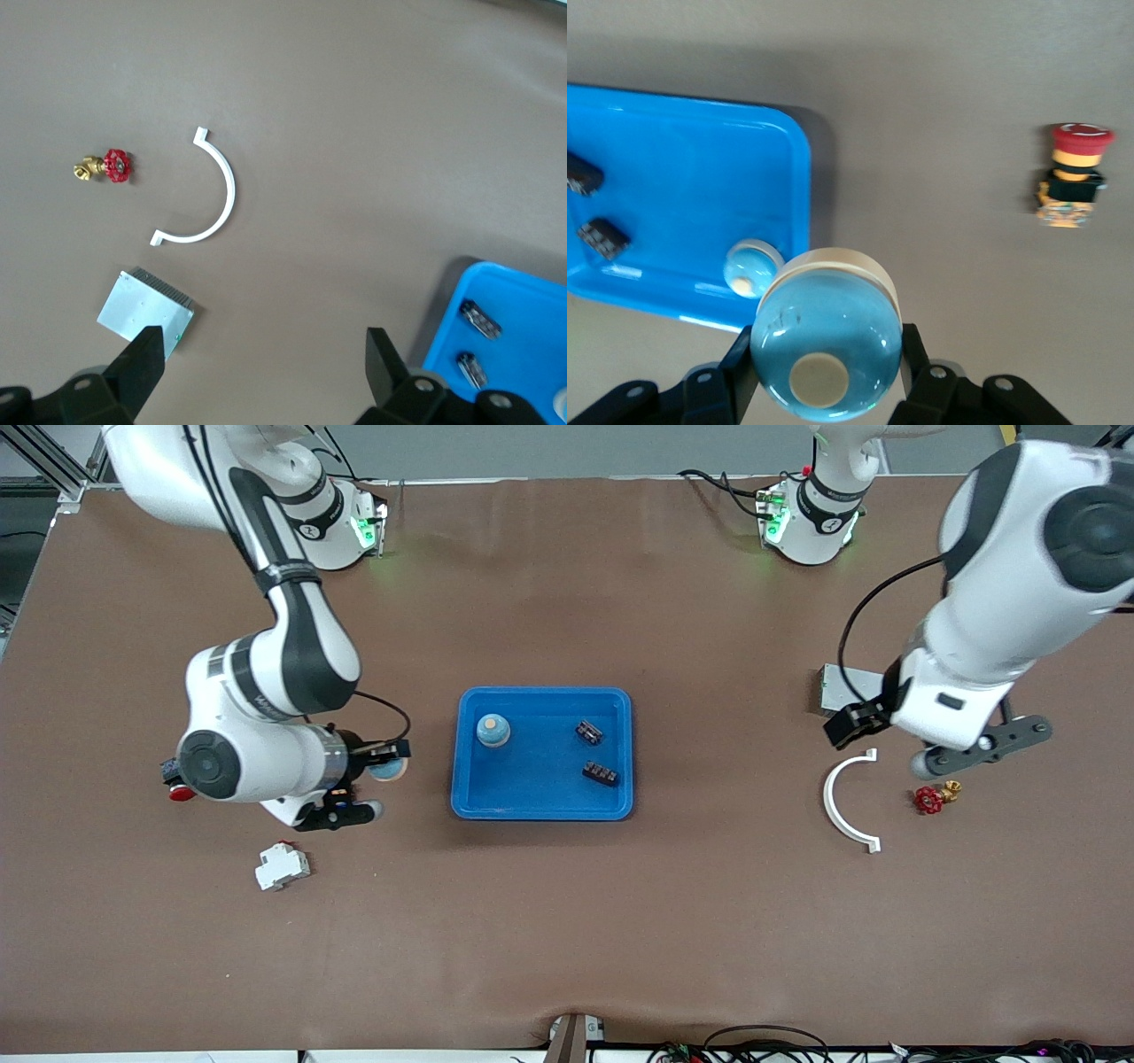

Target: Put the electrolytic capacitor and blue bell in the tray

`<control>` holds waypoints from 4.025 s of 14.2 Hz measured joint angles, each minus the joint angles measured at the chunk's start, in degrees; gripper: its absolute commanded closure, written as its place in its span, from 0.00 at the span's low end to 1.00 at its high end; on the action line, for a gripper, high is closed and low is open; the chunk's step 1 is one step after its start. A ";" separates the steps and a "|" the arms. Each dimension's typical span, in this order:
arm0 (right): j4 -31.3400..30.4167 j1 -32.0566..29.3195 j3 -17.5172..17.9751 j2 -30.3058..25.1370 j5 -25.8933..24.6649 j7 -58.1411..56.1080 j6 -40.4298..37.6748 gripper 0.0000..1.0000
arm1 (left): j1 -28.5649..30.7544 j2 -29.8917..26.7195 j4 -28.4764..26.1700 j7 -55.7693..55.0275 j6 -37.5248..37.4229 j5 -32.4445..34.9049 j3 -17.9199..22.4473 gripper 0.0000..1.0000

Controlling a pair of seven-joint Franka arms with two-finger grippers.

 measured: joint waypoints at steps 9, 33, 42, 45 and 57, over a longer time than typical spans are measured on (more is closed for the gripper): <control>-9.69 11.98 0.03 -0.17 0.01 15.74 18.16 0.89 | 5.78 -6.20 -0.08 16.61 -7.44 -1.17 1.44 0.00; -11.06 14.12 -0.26 9.87 -1.00 18.37 33.83 0.16 | 0.44 -14.28 -5.22 26.07 -9.91 -1.64 9.43 0.00; -9.67 14.42 -0.24 8.08 -1.00 18.37 27.21 0.00 | 0.44 -14.65 -5.22 25.93 -10.01 -1.69 8.46 0.00; -10.41 14.40 -0.56 2.22 -1.00 18.39 21.88 0.00 | 0.46 -14.73 -5.22 25.93 -10.01 -1.69 8.46 0.00; -19.28 4.78 -1.99 -20.81 -6.69 9.17 3.19 0.00 | 0.44 -14.75 -5.38 26.32 -10.01 -1.70 8.30 0.00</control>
